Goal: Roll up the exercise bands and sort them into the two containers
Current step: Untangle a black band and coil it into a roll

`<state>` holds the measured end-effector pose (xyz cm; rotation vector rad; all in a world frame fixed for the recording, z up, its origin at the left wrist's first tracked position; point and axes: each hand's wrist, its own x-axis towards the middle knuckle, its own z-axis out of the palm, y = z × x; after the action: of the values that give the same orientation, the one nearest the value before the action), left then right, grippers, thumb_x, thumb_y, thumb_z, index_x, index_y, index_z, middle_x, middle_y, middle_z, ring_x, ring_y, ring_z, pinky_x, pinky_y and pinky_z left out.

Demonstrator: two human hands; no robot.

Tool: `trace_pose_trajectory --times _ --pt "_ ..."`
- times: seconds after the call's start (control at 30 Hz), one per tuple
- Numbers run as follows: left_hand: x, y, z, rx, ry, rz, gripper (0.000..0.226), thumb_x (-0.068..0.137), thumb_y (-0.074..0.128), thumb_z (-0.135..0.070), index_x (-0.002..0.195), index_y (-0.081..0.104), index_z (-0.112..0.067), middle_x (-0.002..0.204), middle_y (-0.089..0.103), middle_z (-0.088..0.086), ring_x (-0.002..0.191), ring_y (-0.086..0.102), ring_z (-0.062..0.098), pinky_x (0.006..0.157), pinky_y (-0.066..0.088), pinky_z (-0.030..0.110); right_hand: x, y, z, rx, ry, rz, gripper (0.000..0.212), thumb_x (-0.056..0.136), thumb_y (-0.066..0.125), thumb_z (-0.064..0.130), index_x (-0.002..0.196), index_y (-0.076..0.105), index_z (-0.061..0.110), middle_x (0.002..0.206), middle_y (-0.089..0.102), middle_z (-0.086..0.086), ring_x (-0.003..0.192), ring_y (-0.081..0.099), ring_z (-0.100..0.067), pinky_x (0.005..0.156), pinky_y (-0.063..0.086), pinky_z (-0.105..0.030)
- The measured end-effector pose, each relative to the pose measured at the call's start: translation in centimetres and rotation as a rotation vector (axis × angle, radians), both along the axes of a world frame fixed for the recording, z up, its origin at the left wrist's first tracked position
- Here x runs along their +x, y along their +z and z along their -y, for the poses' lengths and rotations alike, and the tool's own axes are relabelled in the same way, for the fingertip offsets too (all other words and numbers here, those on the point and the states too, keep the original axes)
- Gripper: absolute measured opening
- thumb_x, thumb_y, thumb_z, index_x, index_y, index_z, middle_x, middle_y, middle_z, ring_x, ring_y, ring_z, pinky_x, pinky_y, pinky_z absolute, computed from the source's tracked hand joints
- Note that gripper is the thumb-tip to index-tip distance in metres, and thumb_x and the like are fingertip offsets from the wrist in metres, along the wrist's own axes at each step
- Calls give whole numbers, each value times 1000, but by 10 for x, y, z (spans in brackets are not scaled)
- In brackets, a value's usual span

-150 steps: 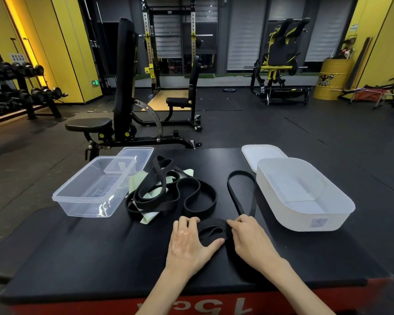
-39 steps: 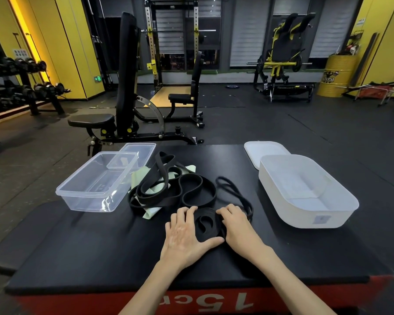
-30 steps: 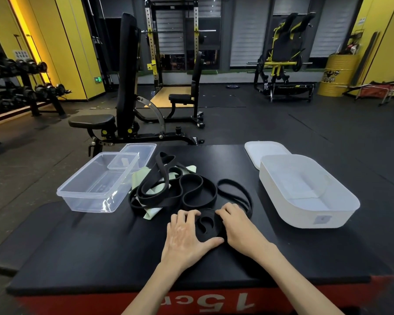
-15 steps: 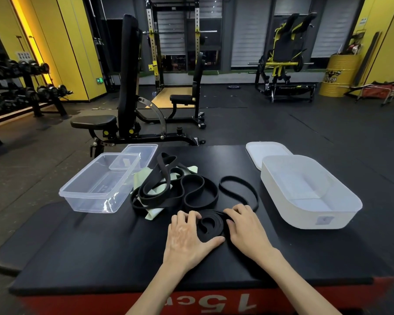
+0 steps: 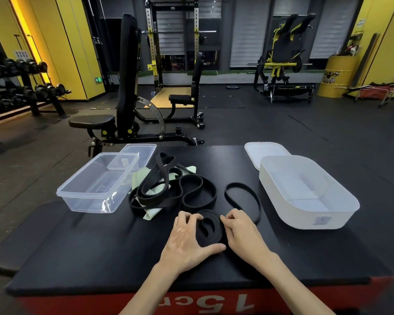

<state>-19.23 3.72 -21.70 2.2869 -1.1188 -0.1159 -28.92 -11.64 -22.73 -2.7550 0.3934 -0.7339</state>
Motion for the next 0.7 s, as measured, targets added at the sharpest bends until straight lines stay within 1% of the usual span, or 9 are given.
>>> trace_pose_trajectory --times 0.1,0.17,0.2,0.27,0.33,0.4,0.47,0.6,0.7 --pt "6 4 -8 -7 -119 -86 92 60 65 -75 137 38 -31 123 25 -16 115 40 1 99 38 19 3 1 5 -22 1 -5 10 81 62 -1 83 69 5 75 52 -1 68 51 -22 59 47 -31" --pt "14 4 -13 9 -187 -118 91 64 68 -69 140 38 -30 124 24 -16 113 40 -2 100 37 17 6 2 10 -22 16 -4 13 83 60 -1 88 70 5 76 53 -1 69 51 -22 62 48 -33" --pt "17 3 -14 15 -204 -125 90 65 69 -67 141 39 -30 124 24 -17 112 40 -3 101 38 19 7 3 12 -17 28 -2 15 85 59 0 93 71 6 78 53 -1 70 51 -23 63 48 -33" --pt "20 2 -14 -3 -194 -141 86 64 72 -64 138 42 -32 120 27 -17 107 42 -2 101 42 25 7 4 14 -9 49 1 19 88 57 2 100 71 7 80 55 -2 74 53 -23 65 46 -30" --pt "16 2 -10 -41 -150 -134 83 61 75 -63 133 45 -34 117 29 -16 104 45 2 98 44 26 7 4 15 13 53 -2 21 90 56 4 104 71 7 83 56 -2 76 54 -23 67 46 -29" --pt "11 2 -6 -50 -102 -100 85 57 74 -67 131 43 -36 118 27 -15 105 46 5 96 44 26 5 4 15 45 57 -11 23 91 55 5 108 71 10 86 57 -1 79 55 -22 69 45 -27" --pt "10 1 -4 -62 -81 -78 90 55 72 -71 132 40 -37 122 24 -16 111 43 5 97 43 25 6 5 17 57 85 -27 26 91 55 5 110 70 14 89 58 0 82 54 -21 72 44 -25" --pt "11 -2 -3 -50 -88 27 96 54 63 -79 137 36 -38 137 18 -18 126 22 4 108 30 26 11 9 19 44 169 -50 29 90 52 7 109 71 19 91 60 2 82 51 -16 73 41 -23" --pt "11 -2 -3 -42 -104 13 98 57 62 -80 140 35 -35 139 20 -19 130 18 1 110 30 26 14 11 19 47 195 -74 29 91 51 9 111 70 18 94 62 1 82 53 -18 75 38 -22"
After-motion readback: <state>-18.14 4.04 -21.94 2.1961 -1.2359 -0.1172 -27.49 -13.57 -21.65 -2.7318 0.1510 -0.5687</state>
